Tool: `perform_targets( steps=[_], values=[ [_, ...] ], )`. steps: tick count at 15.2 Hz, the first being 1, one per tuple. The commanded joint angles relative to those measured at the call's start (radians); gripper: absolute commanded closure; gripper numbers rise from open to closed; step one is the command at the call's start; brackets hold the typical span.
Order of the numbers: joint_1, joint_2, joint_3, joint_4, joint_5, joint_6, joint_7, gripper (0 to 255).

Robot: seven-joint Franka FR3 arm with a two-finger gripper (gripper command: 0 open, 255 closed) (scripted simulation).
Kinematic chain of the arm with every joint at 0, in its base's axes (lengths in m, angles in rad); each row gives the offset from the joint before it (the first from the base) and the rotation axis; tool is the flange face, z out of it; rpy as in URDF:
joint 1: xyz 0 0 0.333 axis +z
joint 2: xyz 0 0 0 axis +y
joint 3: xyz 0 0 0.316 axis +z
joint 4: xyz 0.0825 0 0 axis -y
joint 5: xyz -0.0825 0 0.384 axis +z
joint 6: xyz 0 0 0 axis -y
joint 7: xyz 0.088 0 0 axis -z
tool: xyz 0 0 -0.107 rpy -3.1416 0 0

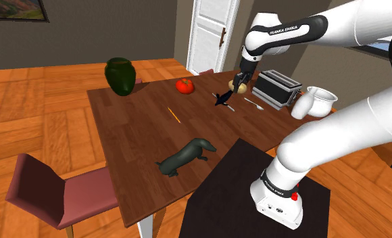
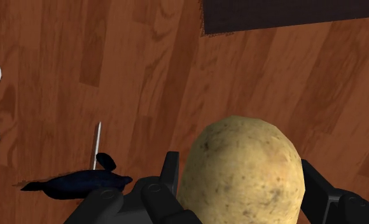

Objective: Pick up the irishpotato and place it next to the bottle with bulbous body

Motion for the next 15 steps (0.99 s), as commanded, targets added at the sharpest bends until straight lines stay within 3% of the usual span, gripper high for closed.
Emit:
perform_targets(
  steps=[1,9,15],
  values=[
    [0.000,-0.009,0.004,0.023,0.002,-0.032,0.000,255],
    [0.003,-0.030,0.017,0.108,0.009,-0.139,-0.002,255],
    [-0.056,-0.044,-0.095,0.117,-0.042,-0.145,-0.147,255]
  ],
)
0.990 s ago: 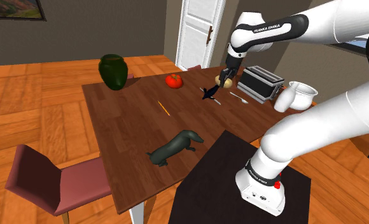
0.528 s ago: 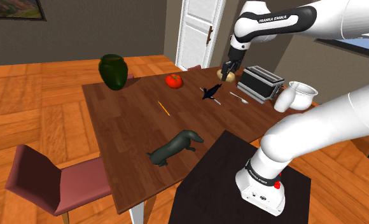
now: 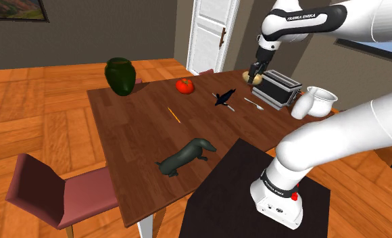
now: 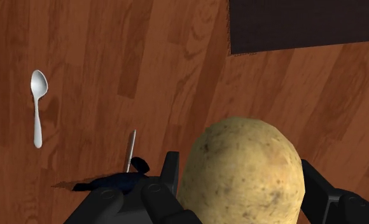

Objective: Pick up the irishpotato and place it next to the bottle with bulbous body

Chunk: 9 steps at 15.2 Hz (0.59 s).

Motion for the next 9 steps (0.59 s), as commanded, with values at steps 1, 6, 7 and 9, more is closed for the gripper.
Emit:
perform_targets(
  steps=[1,6,7,9],
  values=[
    [-0.017,0.006,-0.039,0.010,-0.014,0.001,-0.050,255],
    [-0.054,0.033,-0.140,0.054,-0.042,0.002,-0.178,255],
    [-0.060,0.043,-0.162,0.066,-0.045,0.003,-0.205,255],
    [-0.069,0.065,-0.205,0.093,-0.048,0.005,-0.259,255]
  ],
)
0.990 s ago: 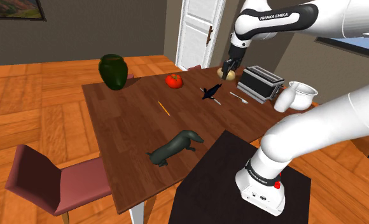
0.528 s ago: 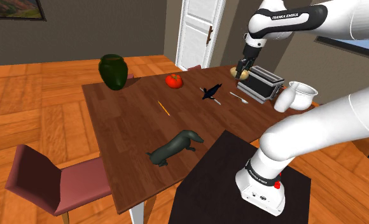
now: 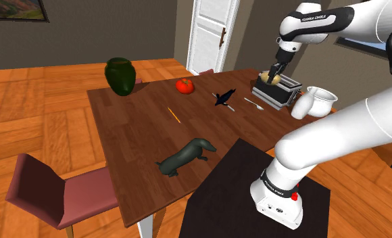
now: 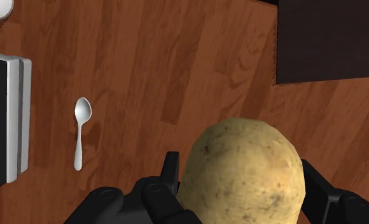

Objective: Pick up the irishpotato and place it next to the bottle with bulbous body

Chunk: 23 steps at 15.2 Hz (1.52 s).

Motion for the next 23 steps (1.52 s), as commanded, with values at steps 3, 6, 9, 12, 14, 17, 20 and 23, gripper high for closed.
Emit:
perform_targets(
  steps=[3,6,9,12,14,17,20,23],
  values=[
    [-0.015,0.058,-0.096,0.065,0.002,0.007,-0.120,255],
    [-0.018,0.114,-0.170,0.123,0.020,0.011,-0.210,255],
    [-0.015,0.185,-0.250,0.191,0.056,0.015,-0.309,255],
    [-0.009,0.277,-0.338,0.269,0.120,0.016,-0.422,255],
    [-0.010,0.356,-0.398,0.327,0.185,0.013,-0.510,255],
    [-0.042,0.507,-0.473,0.426,0.323,-0.005,-0.661,255],
    [-0.142,0.673,-0.492,0.543,0.478,-0.049,-0.809,255],
    [-0.289,0.815,-0.456,0.679,0.596,-0.107,-0.915,255]
  ],
)
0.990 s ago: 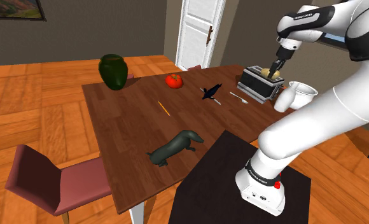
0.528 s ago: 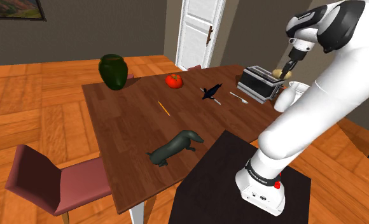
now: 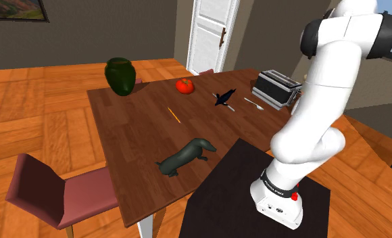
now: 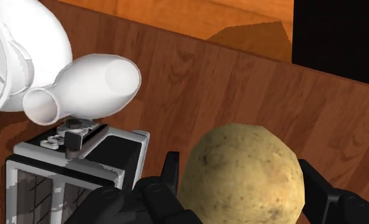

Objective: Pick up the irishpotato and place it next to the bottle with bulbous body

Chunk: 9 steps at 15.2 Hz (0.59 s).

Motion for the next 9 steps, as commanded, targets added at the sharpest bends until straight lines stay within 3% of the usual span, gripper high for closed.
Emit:
perform_targets(
  steps=[1,6,7,9],
  values=[
    [-0.097,0.090,0.026,0.088,0.075,-0.035,-0.063,255],
    [-0.358,0.296,0.107,0.384,0.209,-0.159,-0.149,255],
    [-0.382,0.315,0.116,0.416,0.219,-0.172,-0.153,255],
    [-0.372,0.314,0.117,0.385,0.219,-0.144,-0.158,255]
  ],
)
